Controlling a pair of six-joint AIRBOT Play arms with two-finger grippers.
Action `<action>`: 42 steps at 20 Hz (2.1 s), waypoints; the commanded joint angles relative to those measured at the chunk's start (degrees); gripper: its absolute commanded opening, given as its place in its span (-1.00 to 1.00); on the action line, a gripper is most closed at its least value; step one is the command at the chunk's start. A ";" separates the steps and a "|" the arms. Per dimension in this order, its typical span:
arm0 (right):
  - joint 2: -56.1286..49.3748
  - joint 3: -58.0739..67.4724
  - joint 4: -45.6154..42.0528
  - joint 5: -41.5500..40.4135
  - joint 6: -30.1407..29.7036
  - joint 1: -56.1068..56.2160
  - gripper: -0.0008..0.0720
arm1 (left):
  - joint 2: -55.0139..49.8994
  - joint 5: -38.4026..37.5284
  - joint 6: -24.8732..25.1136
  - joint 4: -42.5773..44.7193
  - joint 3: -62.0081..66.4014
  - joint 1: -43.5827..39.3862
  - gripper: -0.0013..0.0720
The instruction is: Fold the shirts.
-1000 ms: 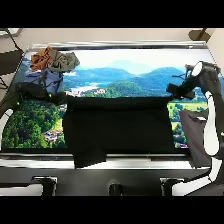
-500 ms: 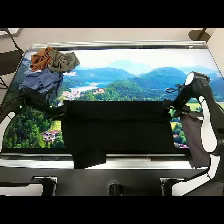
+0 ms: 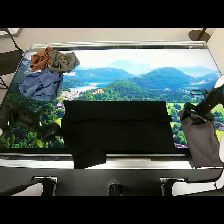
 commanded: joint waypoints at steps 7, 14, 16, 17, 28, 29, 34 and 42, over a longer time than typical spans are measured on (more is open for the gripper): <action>2.60 -3.41 2.64 0.02 -0.48 -1.92 0.40 | 9.33 -15.32 1.95 -8.70 -24.33 -9.60 0.49; 4.13 -4.44 2.86 -1.07 -0.46 -1.92 0.39 | 9.33 -23.32 -1.07 -9.27 -23.93 -10.56 -0.23; 6.08 -9.57 2.84 -1.86 -0.70 -1.92 0.39 | 9.33 -23.93 -1.22 -9.22 -23.93 -10.54 -0.89; 7.91 -14.38 2.78 -2.99 -1.01 -1.92 0.39 | 9.33 -24.09 -1.20 -9.11 -23.93 -10.54 -0.89; 16.00 -43.41 4.04 -21.81 -5.38 -1.92 0.44 | 9.33 -24.11 -1.01 -9.07 -23.91 -10.54 -0.89; 15.91 -43.41 5.07 -22.82 -5.38 -1.92 0.44 | 9.33 -24.11 -1.01 -9.07 -23.91 -10.54 -0.89; 15.80 -43.76 10.62 -26.97 -4.87 -1.92 -0.26 | 9.33 -24.24 -1.01 -9.07 -23.91 -10.54 -0.89; 17.62 -37.29 16.74 -25.70 -6.67 -1.92 -0.85 | 13.99 -22.97 0.92 -9.03 -13.05 -10.54 -0.89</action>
